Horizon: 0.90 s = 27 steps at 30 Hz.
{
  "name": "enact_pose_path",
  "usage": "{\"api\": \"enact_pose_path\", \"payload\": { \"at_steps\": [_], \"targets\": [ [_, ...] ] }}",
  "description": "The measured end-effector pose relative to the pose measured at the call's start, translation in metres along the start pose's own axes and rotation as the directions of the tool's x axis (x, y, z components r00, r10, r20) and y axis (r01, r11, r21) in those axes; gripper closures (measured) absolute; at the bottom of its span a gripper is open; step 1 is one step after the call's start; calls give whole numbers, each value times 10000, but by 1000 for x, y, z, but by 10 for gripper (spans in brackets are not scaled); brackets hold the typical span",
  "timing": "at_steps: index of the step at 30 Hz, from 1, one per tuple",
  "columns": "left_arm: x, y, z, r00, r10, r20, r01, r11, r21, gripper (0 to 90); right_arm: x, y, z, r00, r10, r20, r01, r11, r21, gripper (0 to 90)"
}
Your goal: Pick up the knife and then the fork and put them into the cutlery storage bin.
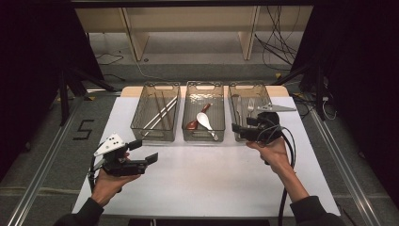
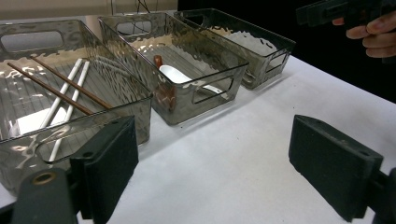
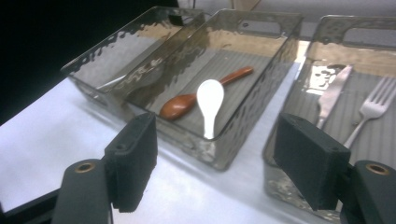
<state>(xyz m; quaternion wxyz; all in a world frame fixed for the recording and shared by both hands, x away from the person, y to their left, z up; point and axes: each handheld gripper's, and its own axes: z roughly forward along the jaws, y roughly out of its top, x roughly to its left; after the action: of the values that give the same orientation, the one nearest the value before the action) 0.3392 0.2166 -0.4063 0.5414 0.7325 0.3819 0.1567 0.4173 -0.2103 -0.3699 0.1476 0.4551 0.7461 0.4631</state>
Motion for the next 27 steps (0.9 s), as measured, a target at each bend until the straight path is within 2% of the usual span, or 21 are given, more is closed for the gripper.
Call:
{"api": "enact_pose_path", "payload": {
  "at_steps": [8,14,18,27],
  "targets": [
    [0,0,2,10000,3,74,-4,10000,87,154,11,-10,-5,9987,-407,-319,399,9989,-258,288],
    [-1,0,4,9998,74,163,-76,9999,150,153,13,-18,-14,9983,-429,-386,410,9979,-492,281],
    [-2,-2,4,9996,106,264,-114,9995,289,153,14,-24,-21,9980,-257,-573,218,9975,-677,279],
    [-2,-3,4,9992,76,384,-89,9994,344,153,22,-40,-31,9964,-518,-667,457,9948,-911,273]
  ]
}}
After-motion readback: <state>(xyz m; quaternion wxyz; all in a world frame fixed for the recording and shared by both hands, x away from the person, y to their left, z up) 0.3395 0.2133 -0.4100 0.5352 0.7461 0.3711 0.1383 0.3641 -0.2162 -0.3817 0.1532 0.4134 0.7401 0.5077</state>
